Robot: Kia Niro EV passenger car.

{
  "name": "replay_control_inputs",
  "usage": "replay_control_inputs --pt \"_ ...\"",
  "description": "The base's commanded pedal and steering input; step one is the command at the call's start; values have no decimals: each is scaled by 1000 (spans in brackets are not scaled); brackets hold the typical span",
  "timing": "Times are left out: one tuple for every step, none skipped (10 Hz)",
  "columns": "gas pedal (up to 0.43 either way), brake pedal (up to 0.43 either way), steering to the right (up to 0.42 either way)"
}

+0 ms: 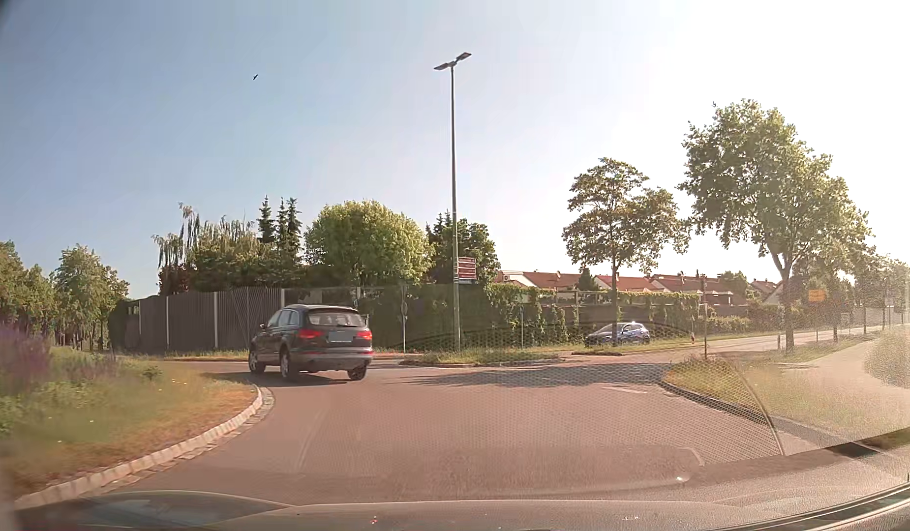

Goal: Follow the waypoints while adhering to traffic rules and regulations

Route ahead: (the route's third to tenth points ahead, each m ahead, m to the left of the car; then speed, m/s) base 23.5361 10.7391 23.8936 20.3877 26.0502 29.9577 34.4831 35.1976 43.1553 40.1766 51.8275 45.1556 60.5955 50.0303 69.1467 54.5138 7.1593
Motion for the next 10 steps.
replay_control_inputs --pt "177 12 -38" --pt "169 12 -77" --pt "157 12 -110" --pt "138 12 -138" --pt "130 12 -159" --pt "110 12 -179" --pt "110 12 -194" --pt "110 12 -204" --pt "110 12 -209" --pt "118 12 -217"
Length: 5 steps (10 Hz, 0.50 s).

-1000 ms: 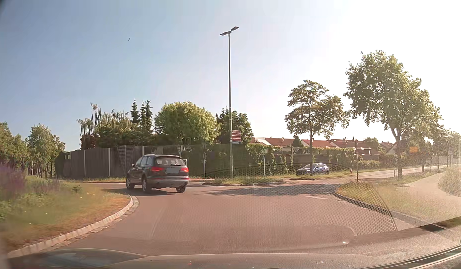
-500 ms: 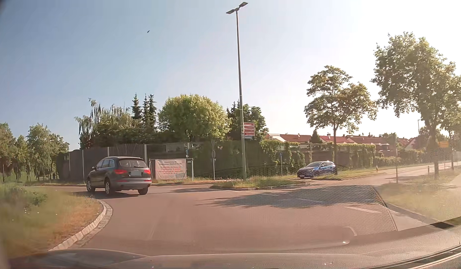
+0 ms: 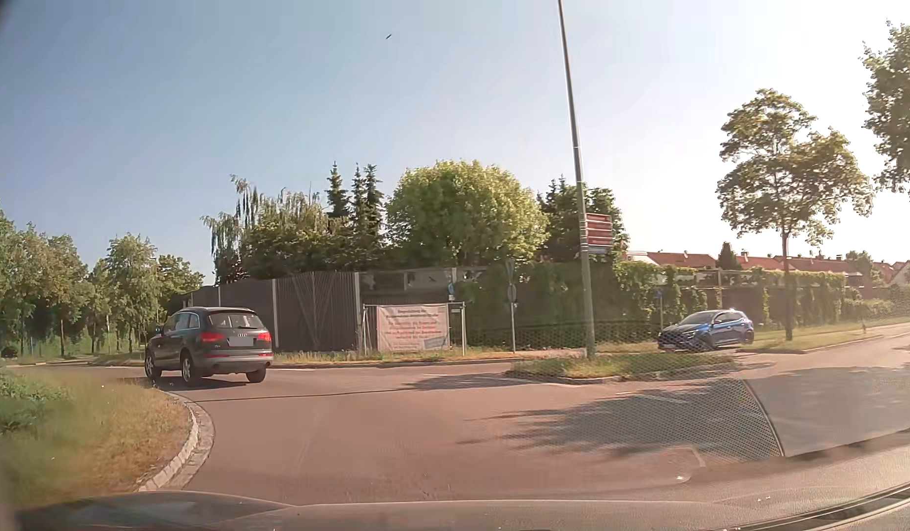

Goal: Follow the waypoints while adhering to traffic rules and regulations

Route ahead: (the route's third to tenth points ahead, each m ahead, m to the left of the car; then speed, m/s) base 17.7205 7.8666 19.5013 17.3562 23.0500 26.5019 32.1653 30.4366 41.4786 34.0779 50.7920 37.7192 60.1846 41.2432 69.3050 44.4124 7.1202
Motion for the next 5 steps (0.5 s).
replay_control_inputs --pt "118 12 -222" --pt "118 12 -225" --pt "130 12 -231" --pt "130 12 -237" --pt "130 12 -239"
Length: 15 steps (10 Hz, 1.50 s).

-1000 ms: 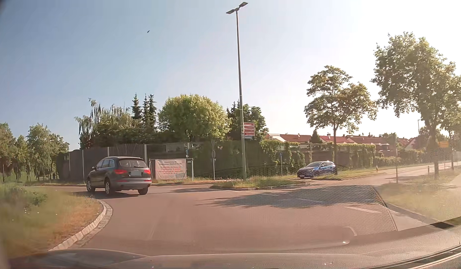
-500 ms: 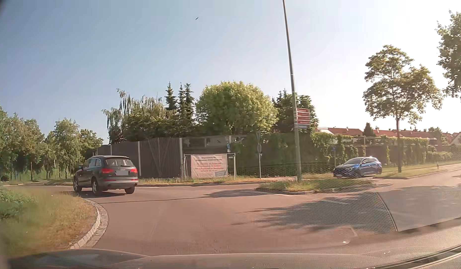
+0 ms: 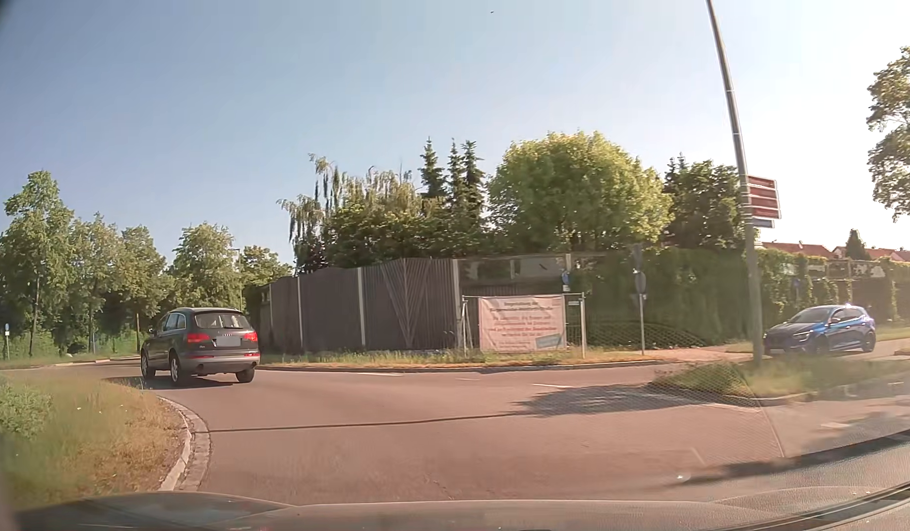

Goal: Follow the waypoints while adhering to traffic rules and regulations

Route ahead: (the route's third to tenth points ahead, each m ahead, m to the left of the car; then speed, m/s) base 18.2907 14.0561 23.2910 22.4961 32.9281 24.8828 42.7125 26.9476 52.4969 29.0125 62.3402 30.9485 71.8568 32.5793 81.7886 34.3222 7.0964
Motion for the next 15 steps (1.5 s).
replay_control_inputs --pt "138 12 -242" --pt "150 12 -247" --pt "150 6 -251" --pt "150 12 -254" --pt "150 12 -257" --pt "150 12 -258" --pt "150 12 -259" --pt "150 12 -259" --pt "150 12 -259" --pt "150 12 -258" --pt "150 12 -251" --pt "150 12 -245" --pt "157 12 -236" --pt "157 12 -227" --pt "157 12 -218"
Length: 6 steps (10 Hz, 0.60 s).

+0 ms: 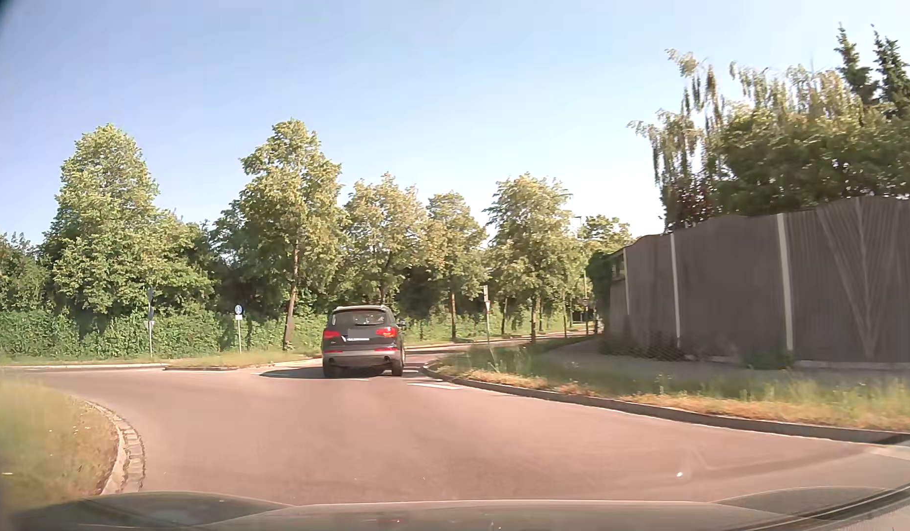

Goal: Follow the waypoints while adhering to traffic rules and regulations

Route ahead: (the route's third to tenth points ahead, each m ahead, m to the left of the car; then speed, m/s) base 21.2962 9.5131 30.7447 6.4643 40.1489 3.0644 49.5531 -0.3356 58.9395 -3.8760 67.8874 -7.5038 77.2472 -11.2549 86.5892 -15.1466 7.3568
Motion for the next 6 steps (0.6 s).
replay_control_inputs --pt "157 12 -205" --pt "157 12 -196" --pt "157 12 -192" --pt "157 12 -189" --pt "157 12 -178" --pt "157 12 -160"
